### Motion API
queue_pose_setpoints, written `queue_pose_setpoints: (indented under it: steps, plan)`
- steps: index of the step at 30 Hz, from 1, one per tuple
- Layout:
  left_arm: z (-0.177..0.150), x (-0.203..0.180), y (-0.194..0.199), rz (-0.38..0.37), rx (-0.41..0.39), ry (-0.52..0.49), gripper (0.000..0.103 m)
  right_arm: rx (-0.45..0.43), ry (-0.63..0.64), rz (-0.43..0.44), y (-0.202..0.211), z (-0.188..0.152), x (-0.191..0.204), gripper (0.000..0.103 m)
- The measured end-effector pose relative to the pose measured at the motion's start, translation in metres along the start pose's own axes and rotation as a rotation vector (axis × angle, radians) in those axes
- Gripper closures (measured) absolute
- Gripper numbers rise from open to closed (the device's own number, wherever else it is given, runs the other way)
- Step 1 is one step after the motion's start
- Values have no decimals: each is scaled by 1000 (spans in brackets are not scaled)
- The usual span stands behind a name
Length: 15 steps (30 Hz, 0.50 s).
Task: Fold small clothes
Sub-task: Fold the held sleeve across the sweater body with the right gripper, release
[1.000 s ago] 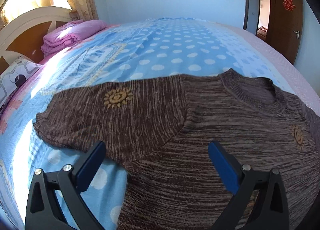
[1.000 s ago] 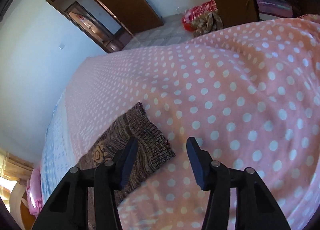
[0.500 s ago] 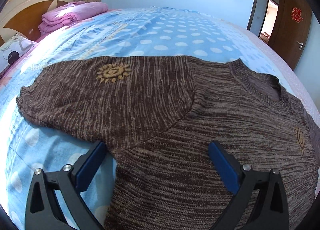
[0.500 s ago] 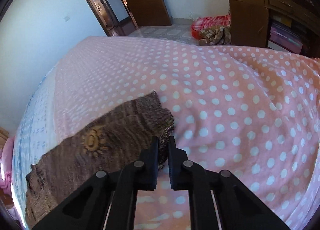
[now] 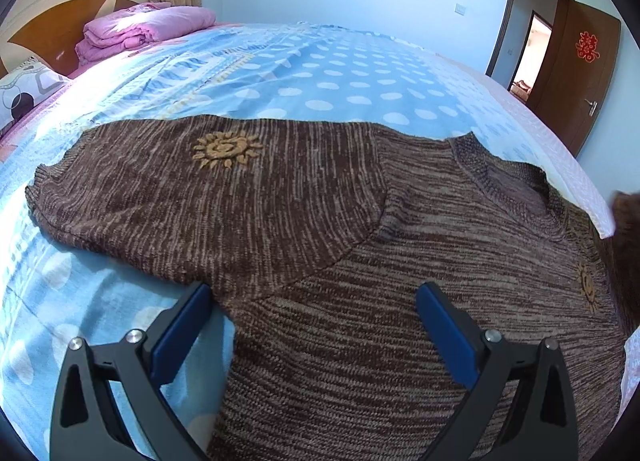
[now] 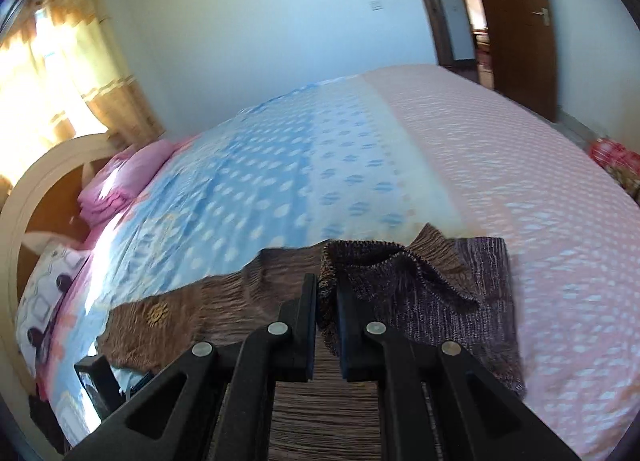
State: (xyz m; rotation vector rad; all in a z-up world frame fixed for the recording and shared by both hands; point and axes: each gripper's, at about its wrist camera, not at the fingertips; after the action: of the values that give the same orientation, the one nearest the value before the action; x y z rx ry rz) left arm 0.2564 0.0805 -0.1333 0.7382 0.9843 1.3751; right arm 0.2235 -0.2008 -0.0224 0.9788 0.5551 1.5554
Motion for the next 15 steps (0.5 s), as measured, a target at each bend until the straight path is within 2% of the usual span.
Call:
queue_pose_setpoints:
  steps: [3,5,7,9,12,15]
  plan:
    - [1,1,0,-11,-5,3,0,77,32,76,-55,-24,37,95]
    - [0,1,0,-15,-10,4,0,132,36,86,-84,-39,46,92]
    - [0,1,0,-18,-12,5,0,219,18,93,-102,-55,45,85]
    - [0,1,0,-22,-14,6,0,203,11,141,-97,-62,40,81]
    - [-1,3,1,-29,-18,8,0,127,-4,167,-72,-59,26,79]
    - [0,3,1,-32,-20,9,0,39,-69,93,-46,-51,5,79]
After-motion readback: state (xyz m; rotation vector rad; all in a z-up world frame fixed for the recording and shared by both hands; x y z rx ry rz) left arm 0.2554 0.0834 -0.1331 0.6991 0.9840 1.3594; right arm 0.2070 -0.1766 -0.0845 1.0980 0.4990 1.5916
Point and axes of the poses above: each gripper's, at about its wrist camera, not at the fingertips, and y roughly against the way its jaws point, x to its left, z to its top, and after that the axes turned 15 degrees about x, right-handed
